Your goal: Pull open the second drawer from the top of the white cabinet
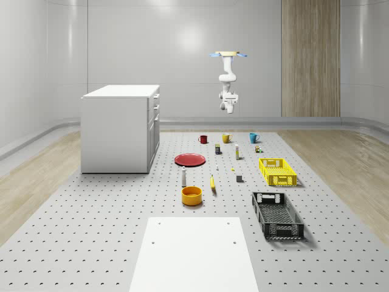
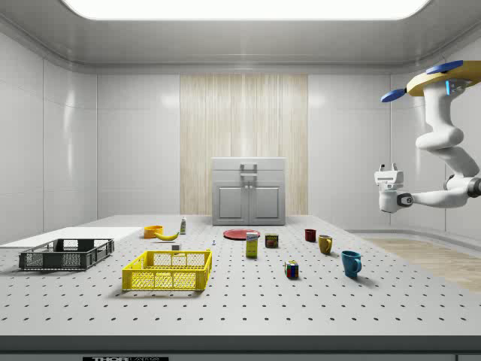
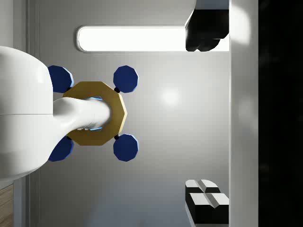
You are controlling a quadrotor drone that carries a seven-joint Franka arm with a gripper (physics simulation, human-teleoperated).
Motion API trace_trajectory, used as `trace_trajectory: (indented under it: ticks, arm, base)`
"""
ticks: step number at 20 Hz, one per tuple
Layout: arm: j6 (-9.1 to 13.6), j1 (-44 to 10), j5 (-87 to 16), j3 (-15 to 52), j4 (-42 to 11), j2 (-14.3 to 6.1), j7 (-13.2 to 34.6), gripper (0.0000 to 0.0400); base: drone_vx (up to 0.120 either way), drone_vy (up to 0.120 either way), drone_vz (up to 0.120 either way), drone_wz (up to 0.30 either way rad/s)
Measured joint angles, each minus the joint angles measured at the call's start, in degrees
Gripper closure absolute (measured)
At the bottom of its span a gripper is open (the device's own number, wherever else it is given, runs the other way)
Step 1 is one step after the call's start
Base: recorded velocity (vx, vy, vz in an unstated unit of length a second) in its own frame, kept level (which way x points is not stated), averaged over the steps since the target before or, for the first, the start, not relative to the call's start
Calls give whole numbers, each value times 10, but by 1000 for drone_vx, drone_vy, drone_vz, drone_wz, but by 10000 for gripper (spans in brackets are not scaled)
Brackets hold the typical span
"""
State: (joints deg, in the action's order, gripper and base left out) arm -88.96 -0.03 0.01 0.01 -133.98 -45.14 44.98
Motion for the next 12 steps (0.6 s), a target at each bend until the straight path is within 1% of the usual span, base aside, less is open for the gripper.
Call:
trace_trajectory:
  ticks: [2,5,8,11,12]
  arm:
    - [21,-1,0,0,24,2,0,53]
    - [48,-1,0,1,61,11,-1,78]
    - [71,-2,1,1,97,23,-1,89]
    - [88,-2,1,1,127,34,-1,95]
    - [93,0,20,-10,135,37,-3,96]
  base:
    - [0,0,0,0]
    - [0,0,0,0]
    - [0,0,0,0]
    - [0,0,0,0]
    - [0,0,0,0]
